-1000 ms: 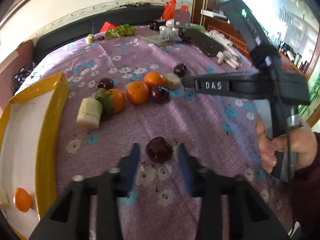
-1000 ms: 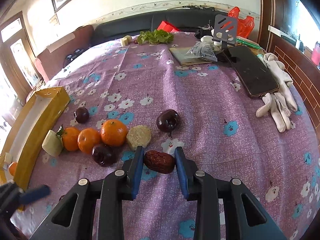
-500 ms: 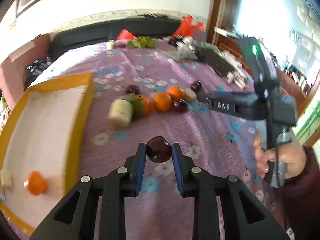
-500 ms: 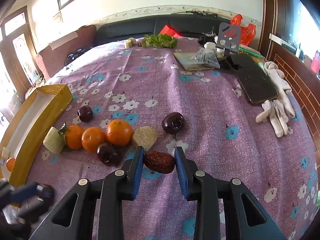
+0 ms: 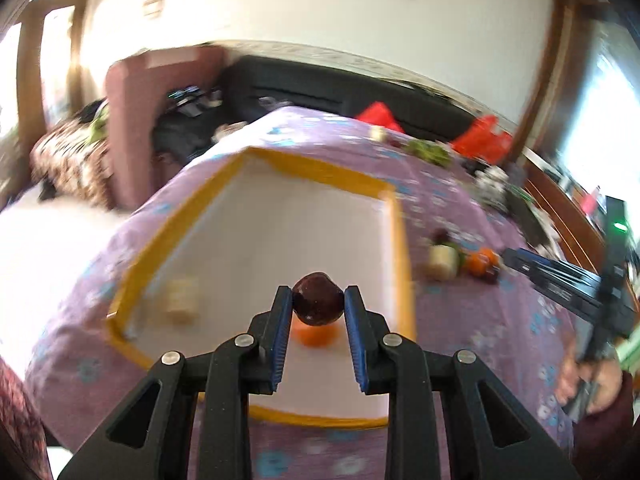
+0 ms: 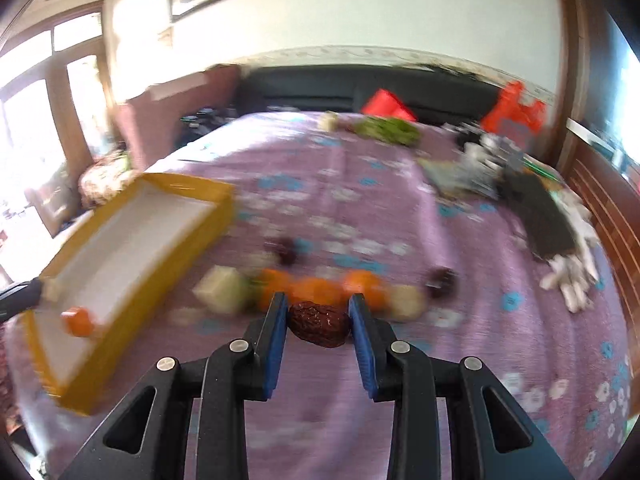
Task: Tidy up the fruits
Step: 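Carry the date in the right tool while the left carries the plum over the tray, then open the right tool to drop the date while the left drops the plum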
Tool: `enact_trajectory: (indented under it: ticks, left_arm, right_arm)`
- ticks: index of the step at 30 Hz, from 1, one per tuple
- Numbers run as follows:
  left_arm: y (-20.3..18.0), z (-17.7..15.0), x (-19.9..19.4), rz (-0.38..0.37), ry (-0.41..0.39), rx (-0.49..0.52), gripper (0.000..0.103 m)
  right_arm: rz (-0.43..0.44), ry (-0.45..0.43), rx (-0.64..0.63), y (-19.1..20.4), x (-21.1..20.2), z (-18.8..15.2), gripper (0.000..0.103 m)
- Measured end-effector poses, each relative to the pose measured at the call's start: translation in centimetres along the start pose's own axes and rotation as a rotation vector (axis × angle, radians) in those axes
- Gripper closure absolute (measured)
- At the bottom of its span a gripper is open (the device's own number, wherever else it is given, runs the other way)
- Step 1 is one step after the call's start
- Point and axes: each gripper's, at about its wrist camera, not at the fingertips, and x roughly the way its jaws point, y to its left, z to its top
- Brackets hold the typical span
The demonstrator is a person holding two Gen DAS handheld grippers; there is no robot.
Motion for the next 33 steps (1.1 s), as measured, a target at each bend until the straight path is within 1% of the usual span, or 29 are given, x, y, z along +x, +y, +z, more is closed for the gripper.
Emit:
enact_trajectory:
  ticks: [3, 5, 8, 12, 14, 17, 21, 27, 28, 29, 30, 31, 32, 33]
  left_arm:
    - [2.9, -0.4, 0.0, 0.033, 0.013, -0.075, 0.077]
    - [4.0, -0.6, 0.0, 0.053, 0.018, -0.096, 0.077]
    - [5.1, -0.9, 0.4, 0.091, 0.030, -0.101, 0.077]
    - [5.5, -0.9, 1.2, 0.107, 0.046, -0.091, 0.077]
    - [5.6, -0.8, 2.0, 0.102, 0.059, -0.080, 0.077]
    - [5.4, -0.5, 3.2, 0.099, 0.076, -0.069, 0.077]
    - [5.3, -0.4, 4.3, 0.095, 0.099, -0.065, 0.077]
    - [5.1, -0.5, 4.4, 0.101, 0.102, -0.062, 0.076]
    - [5.1, -0.5, 4.4, 0.100, 0.103, -0.062, 0.073]
    - [5.1, -0.5, 4.4, 0.095, 0.105, -0.065, 0.062]
    - [5.1, -0.6, 4.2, 0.092, 0.103, -0.072, 0.053]
    - [5.1, -0.5, 4.1, 0.093, 0.098, -0.076, 0.039]
    - [5.0, -0.5, 3.8, 0.093, 0.087, -0.079, 0.035]
    - [4.9, -0.5, 3.4, 0.105, 0.072, -0.080, 0.035]
  right_arm:
    - [0.084, 0.011, -0.057, 4.4, -0.2, 0.7, 0.068]
    - [0.137, 0.027, -0.083, 7.0, 0.2, 1.1, 0.068]
    - [0.186, 0.055, -0.111, 10.1, 1.1, 1.2, 0.068]
    - [0.236, 0.095, -0.146, 13.6, 2.5, 1.2, 0.068]
    - [0.254, 0.120, -0.165, 15.2, 3.4, 1.1, 0.068]
    - [0.258, 0.156, -0.183, 16.9, 4.9, 1.0, 0.068]
    - [0.259, 0.201, -0.176, 17.9, 6.8, 0.8, 0.068]
    - [0.246, 0.231, -0.178, 18.6, 8.4, 0.4, 0.068]
    - [0.241, 0.229, -0.182, 18.7, 8.5, 0.4, 0.068]
    - [0.238, 0.227, -0.183, 18.7, 8.6, 0.4, 0.068]
    - [0.238, 0.225, -0.184, 18.8, 8.6, 0.4, 0.068]
    - [0.243, 0.225, -0.185, 18.8, 8.6, 0.4, 0.066]
    - [0.246, 0.222, -0.181, 18.8, 8.6, 0.5, 0.063]
    - [0.253, 0.216, -0.173, 18.7, 8.5, 0.6, 0.053]
